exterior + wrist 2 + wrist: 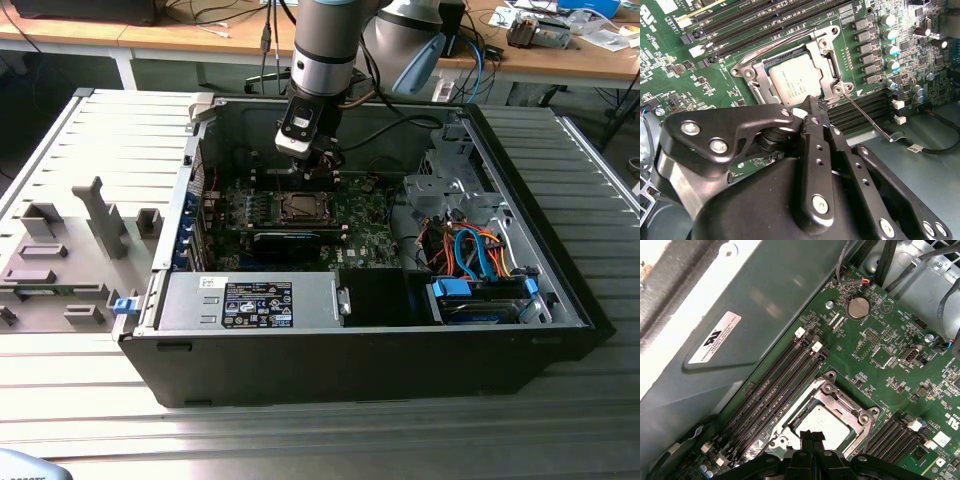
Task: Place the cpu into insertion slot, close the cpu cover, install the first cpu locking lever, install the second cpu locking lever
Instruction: 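Install the first cpu locking lever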
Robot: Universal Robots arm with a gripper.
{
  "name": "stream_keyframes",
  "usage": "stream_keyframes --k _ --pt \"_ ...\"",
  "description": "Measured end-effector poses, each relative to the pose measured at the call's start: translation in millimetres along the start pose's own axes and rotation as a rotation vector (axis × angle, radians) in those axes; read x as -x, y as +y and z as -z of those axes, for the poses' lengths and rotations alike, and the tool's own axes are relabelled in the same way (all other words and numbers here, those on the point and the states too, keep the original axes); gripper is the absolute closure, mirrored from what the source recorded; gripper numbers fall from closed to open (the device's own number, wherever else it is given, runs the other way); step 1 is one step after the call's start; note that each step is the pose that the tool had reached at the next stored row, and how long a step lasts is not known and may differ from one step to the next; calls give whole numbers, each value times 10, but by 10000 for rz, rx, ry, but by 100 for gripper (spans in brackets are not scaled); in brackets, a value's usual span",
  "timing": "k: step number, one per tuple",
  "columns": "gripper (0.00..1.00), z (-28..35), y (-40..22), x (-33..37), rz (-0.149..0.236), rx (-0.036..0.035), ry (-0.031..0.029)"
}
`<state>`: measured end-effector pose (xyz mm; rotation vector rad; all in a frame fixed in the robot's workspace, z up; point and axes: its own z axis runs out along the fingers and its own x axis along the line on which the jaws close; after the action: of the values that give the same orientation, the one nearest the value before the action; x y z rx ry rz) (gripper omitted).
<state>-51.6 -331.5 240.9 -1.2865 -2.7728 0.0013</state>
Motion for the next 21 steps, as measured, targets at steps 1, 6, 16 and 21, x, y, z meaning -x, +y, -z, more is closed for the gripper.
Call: stream_keyframes --k 1,6,16,21 --pt "89 0 0 0 11 -1 -1" --pt "89 0 0 0 95 -7 -4" --pt "89 0 0 0 176 -14 -7" --pt "89 0 0 0 207 -16 -8"
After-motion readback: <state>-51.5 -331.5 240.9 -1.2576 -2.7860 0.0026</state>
